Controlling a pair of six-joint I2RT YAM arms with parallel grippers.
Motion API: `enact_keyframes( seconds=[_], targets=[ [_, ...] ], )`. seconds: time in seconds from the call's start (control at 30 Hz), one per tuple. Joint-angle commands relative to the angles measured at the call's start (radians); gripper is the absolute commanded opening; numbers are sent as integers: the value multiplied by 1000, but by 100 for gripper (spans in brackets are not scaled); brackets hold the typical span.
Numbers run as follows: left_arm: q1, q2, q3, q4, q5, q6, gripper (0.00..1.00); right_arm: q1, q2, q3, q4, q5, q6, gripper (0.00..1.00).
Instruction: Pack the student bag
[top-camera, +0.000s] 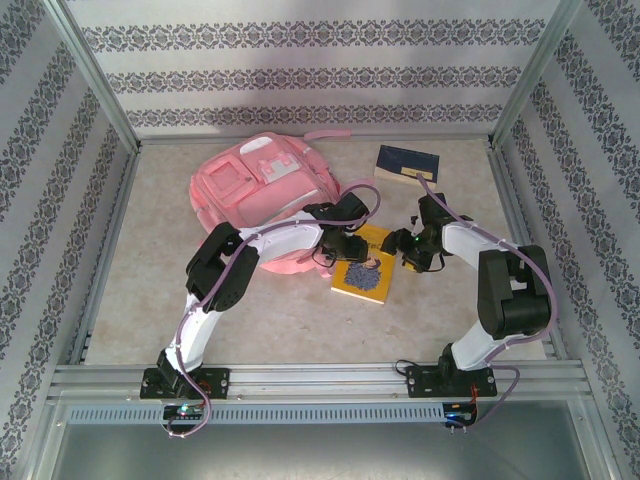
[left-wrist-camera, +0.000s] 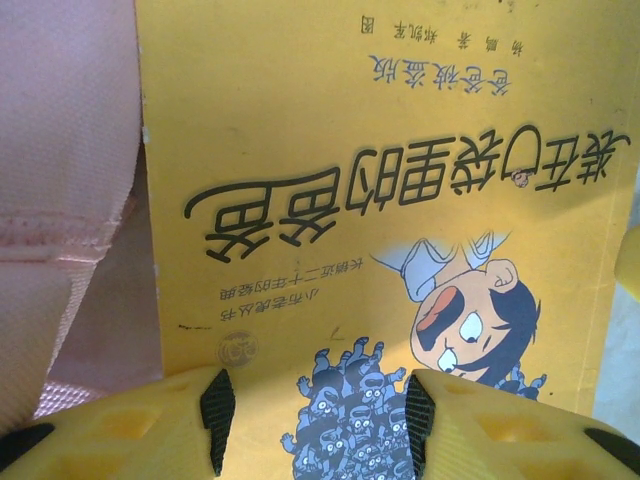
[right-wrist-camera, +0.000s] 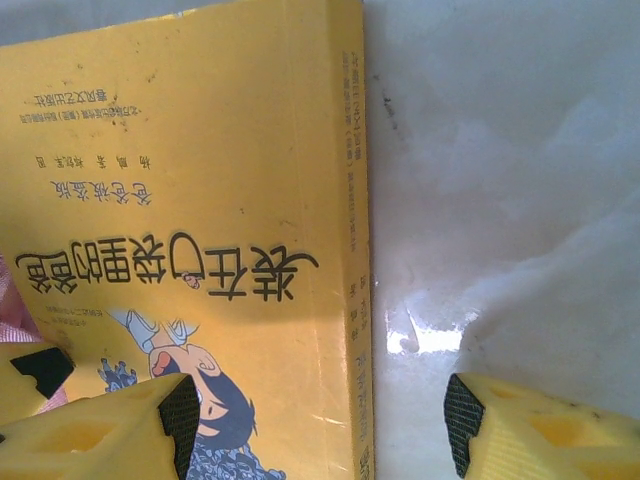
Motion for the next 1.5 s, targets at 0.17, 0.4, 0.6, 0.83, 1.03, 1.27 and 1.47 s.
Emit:
enact_keyframes(
  seconds=[0.17,0.4,0.6,0.83,1.03,1.27,1.47],
  targets=[
    [56,-87,-32,-86,-105,44,52,17,16,-5,7,16,-3,67],
    [65,-62,-17,-83,-66,44,53,33,25,-6,19,6,10,67],
    [64,11,-6,-55,1,19,53,49,42,-12,47,-22,30,67],
    [48,56,4,-12,88,-5,51,51,34,-53,186,-181,107,65],
    [46,60,-18,18,119,-19,45,80,24,-39,184,-220,115,63],
    [46,60,-36,33,144,-22,38,82,-25,-110,335,-322,198,62],
    [47,48,-50,47,161,-18,25,69,-154,-173,478,-417,320,62]
  ],
)
